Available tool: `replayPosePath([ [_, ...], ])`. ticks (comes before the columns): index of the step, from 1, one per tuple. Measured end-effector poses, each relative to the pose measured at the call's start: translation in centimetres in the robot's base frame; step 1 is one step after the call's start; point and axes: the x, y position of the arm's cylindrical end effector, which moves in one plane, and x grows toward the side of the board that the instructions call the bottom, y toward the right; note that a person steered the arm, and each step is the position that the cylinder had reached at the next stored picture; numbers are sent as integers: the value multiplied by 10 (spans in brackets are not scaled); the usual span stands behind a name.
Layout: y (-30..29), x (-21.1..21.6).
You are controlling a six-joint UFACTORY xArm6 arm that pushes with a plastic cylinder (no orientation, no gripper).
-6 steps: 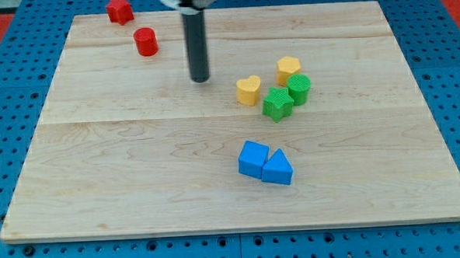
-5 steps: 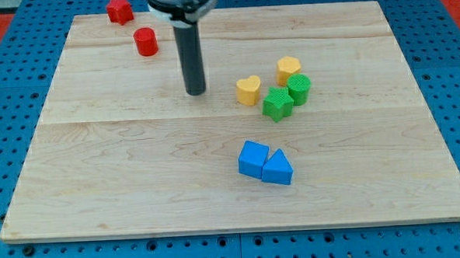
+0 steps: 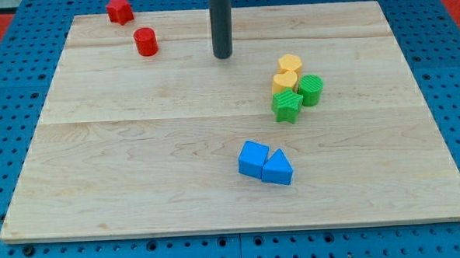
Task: Place the red circle towards the left side of the blue cube
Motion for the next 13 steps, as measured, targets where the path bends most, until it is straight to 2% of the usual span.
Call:
replayPosePath([
  [1, -33, -36],
  [2, -97, -46],
  [3, -172, -45],
  [4, -182, -5],
  [5, -193, -1],
  [6, -184, -30],
  [7, -135, -8],
  [8, -108, 39],
  [10, -38, 63],
  [11, -21, 110],
  [12, -19, 129],
  [13, -2, 116],
])
